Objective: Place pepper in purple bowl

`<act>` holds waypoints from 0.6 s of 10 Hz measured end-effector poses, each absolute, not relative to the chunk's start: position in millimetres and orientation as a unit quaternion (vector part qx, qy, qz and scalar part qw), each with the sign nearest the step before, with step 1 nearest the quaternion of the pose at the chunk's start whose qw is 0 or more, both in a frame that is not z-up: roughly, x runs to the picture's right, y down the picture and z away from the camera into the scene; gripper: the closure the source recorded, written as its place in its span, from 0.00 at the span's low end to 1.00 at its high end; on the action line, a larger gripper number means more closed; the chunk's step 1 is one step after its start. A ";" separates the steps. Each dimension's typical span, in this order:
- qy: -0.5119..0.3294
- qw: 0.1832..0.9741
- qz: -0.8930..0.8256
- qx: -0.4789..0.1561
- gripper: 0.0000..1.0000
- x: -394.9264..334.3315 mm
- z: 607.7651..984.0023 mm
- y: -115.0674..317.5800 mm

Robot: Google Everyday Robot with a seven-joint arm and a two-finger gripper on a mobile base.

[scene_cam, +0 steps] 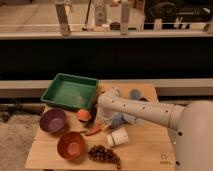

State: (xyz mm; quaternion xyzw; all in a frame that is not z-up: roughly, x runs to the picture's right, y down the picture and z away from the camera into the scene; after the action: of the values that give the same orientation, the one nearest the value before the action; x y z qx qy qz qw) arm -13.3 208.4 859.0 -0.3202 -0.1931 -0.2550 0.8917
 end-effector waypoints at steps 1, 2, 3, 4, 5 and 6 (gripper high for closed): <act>-0.193 0.892 -0.256 -0.320 0.98 -13.0 858.5 208.1; -0.192 0.891 -0.257 -0.320 0.98 -13.1 858.4 207.7; -0.193 0.891 -0.257 -0.320 0.98 -12.5 858.1 207.5; -0.196 0.892 -0.254 -0.318 0.94 -8.2 854.4 204.6; -0.198 0.894 -0.249 -0.316 0.89 -3.2 848.5 199.3; -0.197 0.896 -0.246 -0.312 0.84 4.0 838.7 189.5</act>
State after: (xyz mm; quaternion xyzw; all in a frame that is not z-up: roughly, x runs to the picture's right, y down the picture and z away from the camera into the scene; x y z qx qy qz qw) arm 4.0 189.5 838.7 -0.3119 -0.1973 -0.2462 0.8962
